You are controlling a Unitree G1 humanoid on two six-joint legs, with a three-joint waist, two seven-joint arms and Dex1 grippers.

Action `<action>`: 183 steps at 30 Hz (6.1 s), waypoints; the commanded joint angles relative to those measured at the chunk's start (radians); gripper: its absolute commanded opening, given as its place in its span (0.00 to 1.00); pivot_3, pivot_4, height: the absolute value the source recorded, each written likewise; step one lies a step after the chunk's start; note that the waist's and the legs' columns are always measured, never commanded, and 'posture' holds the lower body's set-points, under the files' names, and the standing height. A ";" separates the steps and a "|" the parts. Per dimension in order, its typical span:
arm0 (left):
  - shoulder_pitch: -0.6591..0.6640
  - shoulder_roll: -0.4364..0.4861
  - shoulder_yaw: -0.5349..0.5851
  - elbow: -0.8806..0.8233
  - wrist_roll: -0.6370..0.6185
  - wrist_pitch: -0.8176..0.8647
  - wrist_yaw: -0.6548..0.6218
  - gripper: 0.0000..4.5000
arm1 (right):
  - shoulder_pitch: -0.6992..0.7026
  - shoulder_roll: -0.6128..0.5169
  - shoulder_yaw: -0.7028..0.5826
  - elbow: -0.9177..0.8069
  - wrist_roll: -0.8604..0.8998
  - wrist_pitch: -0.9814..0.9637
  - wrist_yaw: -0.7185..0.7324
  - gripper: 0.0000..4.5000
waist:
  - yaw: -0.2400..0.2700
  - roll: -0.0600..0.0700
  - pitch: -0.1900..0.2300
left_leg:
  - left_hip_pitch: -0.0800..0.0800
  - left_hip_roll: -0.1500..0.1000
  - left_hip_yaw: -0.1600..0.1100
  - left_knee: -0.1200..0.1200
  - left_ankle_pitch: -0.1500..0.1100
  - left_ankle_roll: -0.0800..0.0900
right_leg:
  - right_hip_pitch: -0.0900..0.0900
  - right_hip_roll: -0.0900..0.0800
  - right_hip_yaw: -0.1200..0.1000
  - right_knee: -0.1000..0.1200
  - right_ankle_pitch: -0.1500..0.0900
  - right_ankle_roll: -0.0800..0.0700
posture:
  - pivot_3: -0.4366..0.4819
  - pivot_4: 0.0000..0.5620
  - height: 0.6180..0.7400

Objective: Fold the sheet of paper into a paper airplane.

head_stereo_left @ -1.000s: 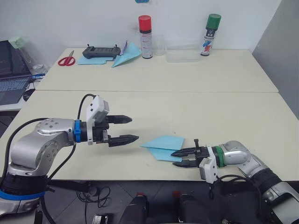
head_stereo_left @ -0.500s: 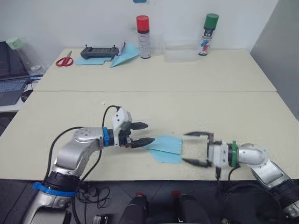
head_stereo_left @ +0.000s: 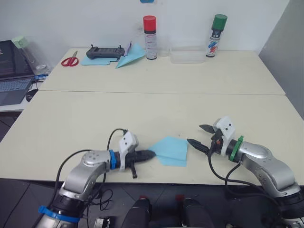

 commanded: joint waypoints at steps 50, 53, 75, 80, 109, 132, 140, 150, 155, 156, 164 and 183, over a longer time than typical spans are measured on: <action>-0.086 -0.095 -0.066 0.121 0.118 -0.042 0.066 0.01 | 0.000 0.084 -0.255 -0.066 0.288 0.466 0.002 1.00 | 0.001 0.003 -0.002 | -0.002 0.000 -0.001 0.006 0.000 0.001 | 0.002 0.001 -0.009 0.000 -0.001 0.007 | 0.48 0.27 1.00; -0.088 -0.097 -0.066 0.129 0.120 -0.049 0.062 0.01 | -0.016 0.105 -0.291 -0.036 0.361 0.551 -0.009 1.00 | 0.001 0.004 -0.002 | -0.002 0.000 -0.001 0.006 0.000 0.001 | 0.003 0.001 -0.010 0.000 -0.001 0.007 | 0.48 0.27 1.00; -0.101 -0.109 -0.079 0.131 0.129 -0.049 0.063 0.00 | -0.291 0.304 -0.085 0.385 0.206 0.469 0.060 0.96 | -0.007 0.009 -0.016 | 0.000 0.000 -0.001 0.006 0.000 0.001 | 0.003 0.005 -0.011 0.001 -0.001 0.006 | 0.48 0.27 1.00; -0.092 -0.100 -0.074 0.129 0.128 -0.051 0.063 0.00 | -0.263 0.256 -0.030 0.339 0.147 0.407 0.120 0.63 | -0.007 0.010 -0.016 | -0.001 0.000 -0.001 0.006 0.000 0.001 | 0.003 0.005 -0.011 0.000 -0.001 0.006 | 0.48 0.27 1.00; -0.105 -0.042 -0.086 0.176 0.165 -0.044 0.055 0.00 | -0.086 0.107 0.291 0.127 -0.463 -0.443 0.256 0.01 | -0.005 0.010 -0.018 | 0.000 0.001 -0.003 0.005 0.000 0.001 | 0.003 0.003 -0.011 0.000 -0.001 0.006 | 0.48 0.27 1.00; -0.113 0.059 -0.014 0.119 0.042 0.101 -0.046 0.00 | -0.066 0.096 0.346 0.238 -0.593 -0.576 0.343 0.01 | -0.006 0.009 -0.022 | 0.001 0.002 -0.003 0.003 -0.001 0.000 | 0.003 0.003 -0.010 0.000 -0.002 0.006 | 0.48 0.27 1.00; -0.262 0.022 0.111 0.072 -0.171 0.297 -0.072 0.00 | -0.066 0.089 0.338 0.259 -0.617 -0.589 0.350 0.01 | -0.002 0.007 -0.022 | 0.001 0.002 -0.004 0.003 -0.001 0.000 | 0.003 0.004 -0.011 0.000 -0.002 0.006 | 0.48 0.27 1.00; -0.294 -0.080 -0.054 0.182 0.050 0.091 0.008 0.00 | -0.070 0.090 0.329 0.260 -0.613 -0.585 0.358 0.01 | -0.003 0.006 -0.023 | 0.001 0.001 -0.003 0.003 0.000 0.000 | 0.003 0.004 -0.010 0.000 -0.002 0.006 | 0.48 0.27 1.00; -0.264 -0.076 -0.142 0.217 0.144 0.002 -0.013 0.00 | -0.065 0.080 0.317 0.237 -0.594 -0.565 0.373 0.01 | -0.001 0.006 -0.023 | 0.001 0.001 -0.003 0.003 0.000 0.000 | 0.003 0.004 -0.010 0.000 -0.002 0.006 | 0.48 0.27 1.00; -0.263 -0.075 -0.157 0.227 0.165 -0.024 -0.017 0.00 | -0.065 0.076 0.314 0.224 -0.574 -0.543 0.391 0.04 | -0.001 0.006 -0.023 | 0.001 0.001 -0.003 0.003 0.000 0.000 | 0.003 0.004 -0.010 0.000 -0.002 0.006 | 0.48 0.27 1.00; -0.266 -0.098 -0.231 0.326 0.296 -0.190 -0.018 0.00 | -0.077 0.013 0.263 0.090 -0.437 -0.344 0.510 0.58 | 0.010 0.006 -0.025 | 0.001 0.000 -0.003 0.004 -0.001 0.000 | 0.005 0.002 -0.011 -0.001 -0.002 0.006 | 0.48 0.27 1.00; -0.285 -0.146 -0.225 0.382 0.339 -0.224 -0.002 0.00 | -0.211 0.190 0.254 0.171 -0.396 -0.121 0.276 0.01 | 0.024 0.006 -0.026 | 0.000 -0.003 -0.005 0.006 -0.001 0.001 | 0.005 0.000 -0.012 -0.001 -0.001 0.007 | 0.48 0.27 1.00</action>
